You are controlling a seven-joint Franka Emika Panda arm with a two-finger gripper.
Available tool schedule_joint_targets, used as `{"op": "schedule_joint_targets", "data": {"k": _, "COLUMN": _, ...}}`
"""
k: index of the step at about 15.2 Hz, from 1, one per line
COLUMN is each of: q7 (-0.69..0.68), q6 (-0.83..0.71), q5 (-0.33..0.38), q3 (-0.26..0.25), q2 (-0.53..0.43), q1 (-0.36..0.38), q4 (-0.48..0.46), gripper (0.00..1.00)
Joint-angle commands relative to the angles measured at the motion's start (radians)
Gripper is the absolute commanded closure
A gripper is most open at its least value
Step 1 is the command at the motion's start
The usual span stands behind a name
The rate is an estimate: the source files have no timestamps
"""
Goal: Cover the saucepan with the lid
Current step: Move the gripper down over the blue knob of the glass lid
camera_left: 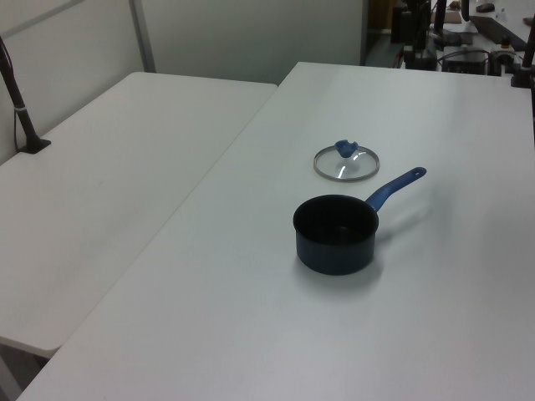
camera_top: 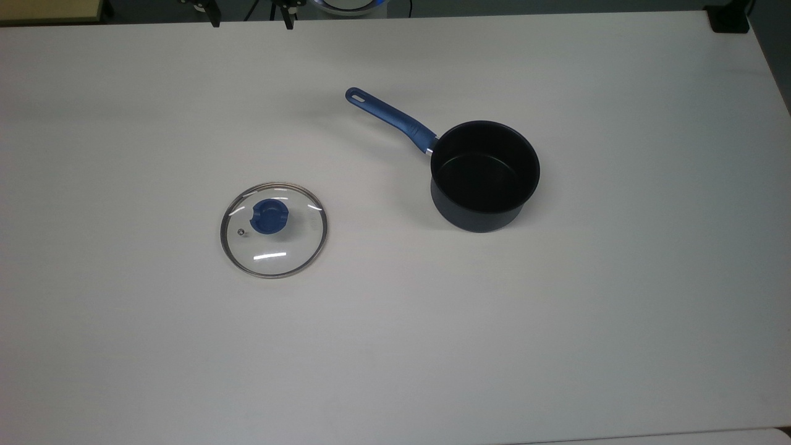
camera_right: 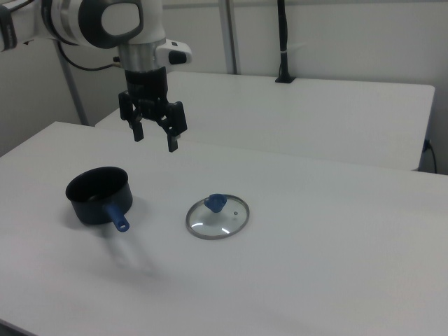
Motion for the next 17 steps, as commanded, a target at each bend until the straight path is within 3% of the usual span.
{"op": "schedule_joint_targets", "data": {"k": 1, "q7": -0.014, "q6": -0.015, "q5": 0.017, "q3": -0.006, "q2": -0.018, "q1": -0.005, "q4": -0.005, "gripper": 0.0}}
{"op": "schedule_joint_targets", "data": {"k": 13, "q7": -0.019, "q6": 0.077, "q5": 0.024, "q3": -0.003, "q2": 0.039, "q1": -0.004, "q4": -0.003, "gripper": 0.0}}
{"op": "schedule_joint_targets", "data": {"k": 17, "q7": -0.005, "q6": 0.249, "q5": 0.061, "q3": -0.003, "q2": 0.126, "q1": -0.007, "q4": -0.003, "gripper": 0.0}}
